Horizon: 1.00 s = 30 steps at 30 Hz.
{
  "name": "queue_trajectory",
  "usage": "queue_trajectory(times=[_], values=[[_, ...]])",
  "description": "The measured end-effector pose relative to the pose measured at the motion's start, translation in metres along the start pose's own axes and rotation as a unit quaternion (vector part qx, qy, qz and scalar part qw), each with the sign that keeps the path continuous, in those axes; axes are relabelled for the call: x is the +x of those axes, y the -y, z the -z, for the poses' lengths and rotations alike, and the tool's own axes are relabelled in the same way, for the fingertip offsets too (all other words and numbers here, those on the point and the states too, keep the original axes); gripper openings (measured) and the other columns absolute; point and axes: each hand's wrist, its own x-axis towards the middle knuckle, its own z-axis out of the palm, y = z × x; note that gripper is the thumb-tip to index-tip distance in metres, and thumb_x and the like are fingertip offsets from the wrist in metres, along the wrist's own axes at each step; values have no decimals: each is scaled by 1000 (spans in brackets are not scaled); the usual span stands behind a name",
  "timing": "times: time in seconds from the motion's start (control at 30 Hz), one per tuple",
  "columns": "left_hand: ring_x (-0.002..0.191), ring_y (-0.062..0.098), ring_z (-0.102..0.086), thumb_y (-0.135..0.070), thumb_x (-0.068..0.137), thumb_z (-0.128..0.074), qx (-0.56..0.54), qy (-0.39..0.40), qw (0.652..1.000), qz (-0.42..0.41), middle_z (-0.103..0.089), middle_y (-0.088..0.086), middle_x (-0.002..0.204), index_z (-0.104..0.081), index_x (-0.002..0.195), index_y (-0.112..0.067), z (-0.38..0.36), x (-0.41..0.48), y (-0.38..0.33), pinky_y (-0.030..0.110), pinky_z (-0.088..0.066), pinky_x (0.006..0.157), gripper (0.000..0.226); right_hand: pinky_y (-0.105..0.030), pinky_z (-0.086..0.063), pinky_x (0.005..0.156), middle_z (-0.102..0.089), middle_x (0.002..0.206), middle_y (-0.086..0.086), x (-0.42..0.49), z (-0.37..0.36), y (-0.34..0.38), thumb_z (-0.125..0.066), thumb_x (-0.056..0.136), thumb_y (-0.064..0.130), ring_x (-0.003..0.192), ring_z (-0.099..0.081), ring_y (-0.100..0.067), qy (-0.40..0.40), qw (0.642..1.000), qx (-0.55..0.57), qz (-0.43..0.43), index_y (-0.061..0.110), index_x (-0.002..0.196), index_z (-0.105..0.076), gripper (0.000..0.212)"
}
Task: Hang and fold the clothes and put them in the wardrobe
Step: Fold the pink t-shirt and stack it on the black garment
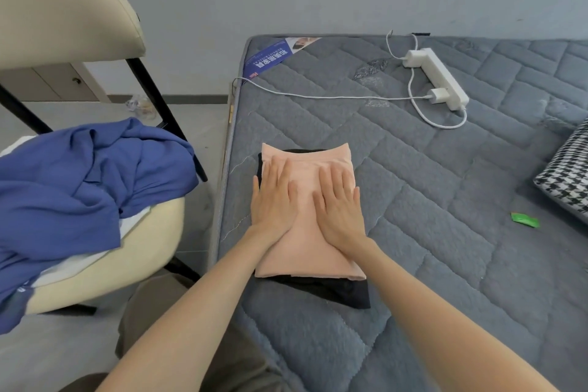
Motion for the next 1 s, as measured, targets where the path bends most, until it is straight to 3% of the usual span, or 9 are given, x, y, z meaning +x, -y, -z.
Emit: queue_trajectory(times=[0.2,0.4,0.57,0.77,1.0], values=[[145,8,13,-31,102,-22,-73,-21,997,13,11,0,159,-5,152,-25,-18,11,6,30,7,119,53,-38,7,119,18,159,7,12,-8,-11,-18,102,42,142,25,-6,-7,997,68,-25,30,152,4,55],[145,8,13,-33,102,-25,-102,-16,995,14,14,-2,158,-4,152,-28,-17,10,8,33,1,120,54,-39,2,120,14,159,7,12,-5,-11,-19,103,42,142,23,-4,-9,997,70,-27,29,152,-1,55],[137,-7,15,-38,102,-21,-141,-7,989,35,12,-8,158,2,152,-25,-18,-11,12,29,4,119,56,-41,0,120,11,160,4,5,-3,-6,-17,103,40,144,19,-9,-12,998,50,-32,28,152,1,54],[145,12,12,-37,103,-18,-99,37,994,27,13,-4,159,6,151,-24,-10,-46,13,28,8,118,56,-41,2,120,12,160,5,-28,-6,-1,-16,103,37,146,15,-13,15,998,48,-35,28,151,7,54],[145,11,12,-36,103,-18,-81,3,996,48,12,-6,159,7,151,-24,-20,-69,6,30,8,118,56,-29,-2,120,11,155,12,-65,-9,-12,-16,102,42,146,12,-11,-10,998,62,10,25,152,0,55]])
